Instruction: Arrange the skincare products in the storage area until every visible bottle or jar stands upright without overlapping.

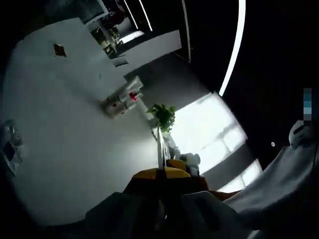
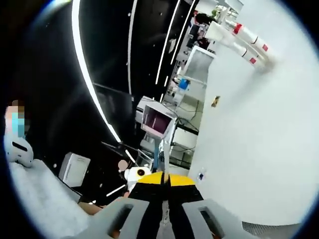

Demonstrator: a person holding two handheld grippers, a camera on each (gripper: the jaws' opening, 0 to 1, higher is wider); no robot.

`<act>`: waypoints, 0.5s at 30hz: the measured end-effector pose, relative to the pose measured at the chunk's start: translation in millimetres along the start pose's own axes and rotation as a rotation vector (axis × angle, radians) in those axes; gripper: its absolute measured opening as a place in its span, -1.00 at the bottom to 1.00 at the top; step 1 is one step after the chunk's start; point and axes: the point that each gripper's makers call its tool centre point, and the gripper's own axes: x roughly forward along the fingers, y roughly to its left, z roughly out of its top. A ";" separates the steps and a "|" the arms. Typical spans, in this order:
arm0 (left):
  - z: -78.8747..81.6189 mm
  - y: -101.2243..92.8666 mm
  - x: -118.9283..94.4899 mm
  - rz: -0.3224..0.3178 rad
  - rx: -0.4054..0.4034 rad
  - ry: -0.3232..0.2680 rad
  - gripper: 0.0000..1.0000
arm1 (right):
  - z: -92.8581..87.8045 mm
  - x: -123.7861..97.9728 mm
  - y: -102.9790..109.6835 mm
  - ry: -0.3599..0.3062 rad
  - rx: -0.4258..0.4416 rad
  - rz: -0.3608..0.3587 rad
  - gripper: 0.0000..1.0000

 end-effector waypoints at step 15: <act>13.5 -3.6 -4.4 -0.062 -0.070 -0.076 -1.00 | -28.5 16.8 21.6 0.120 0.054 0.131 -0.65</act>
